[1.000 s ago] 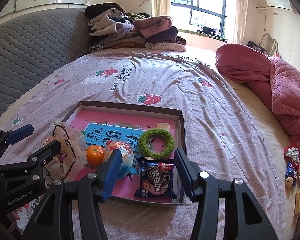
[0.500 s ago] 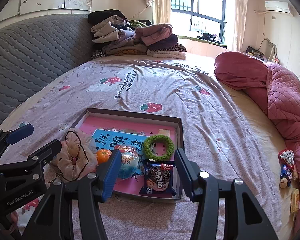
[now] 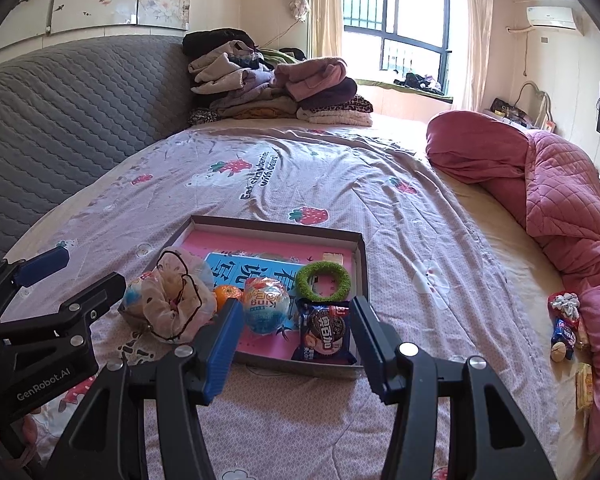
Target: Organize objects
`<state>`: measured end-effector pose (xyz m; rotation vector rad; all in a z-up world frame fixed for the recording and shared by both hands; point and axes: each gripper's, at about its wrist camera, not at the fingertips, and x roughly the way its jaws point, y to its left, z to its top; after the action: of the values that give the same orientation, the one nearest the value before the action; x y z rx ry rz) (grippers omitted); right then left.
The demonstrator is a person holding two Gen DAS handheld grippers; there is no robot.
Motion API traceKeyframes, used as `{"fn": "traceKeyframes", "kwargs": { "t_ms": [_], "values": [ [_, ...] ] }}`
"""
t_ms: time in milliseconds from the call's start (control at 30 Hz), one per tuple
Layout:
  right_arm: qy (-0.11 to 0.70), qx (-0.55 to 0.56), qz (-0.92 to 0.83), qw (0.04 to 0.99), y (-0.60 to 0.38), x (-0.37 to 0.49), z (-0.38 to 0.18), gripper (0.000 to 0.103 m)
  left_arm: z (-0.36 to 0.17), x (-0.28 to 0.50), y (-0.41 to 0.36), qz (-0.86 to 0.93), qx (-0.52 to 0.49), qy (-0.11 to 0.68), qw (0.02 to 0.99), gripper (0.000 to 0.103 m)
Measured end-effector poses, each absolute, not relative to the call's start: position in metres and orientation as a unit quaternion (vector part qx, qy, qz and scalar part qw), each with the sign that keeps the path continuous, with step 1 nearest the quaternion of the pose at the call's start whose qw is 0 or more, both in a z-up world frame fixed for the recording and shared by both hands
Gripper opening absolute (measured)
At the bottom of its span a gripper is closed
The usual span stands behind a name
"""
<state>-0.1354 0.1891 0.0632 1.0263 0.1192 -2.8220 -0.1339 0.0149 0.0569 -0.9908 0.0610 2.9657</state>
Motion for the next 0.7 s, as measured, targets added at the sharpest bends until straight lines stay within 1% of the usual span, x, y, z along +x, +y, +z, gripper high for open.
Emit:
{"fn": "traceKeyframes", "kwargs": {
  "t_ms": [700],
  "values": [
    [0.038, 0.354, -0.933, 0.063, 0.194, -0.082, 0.043, 0.054, 0.034, -0.084, 0.008, 0.941, -0.337, 0.016, -0.008, 0.079]
  ]
}}
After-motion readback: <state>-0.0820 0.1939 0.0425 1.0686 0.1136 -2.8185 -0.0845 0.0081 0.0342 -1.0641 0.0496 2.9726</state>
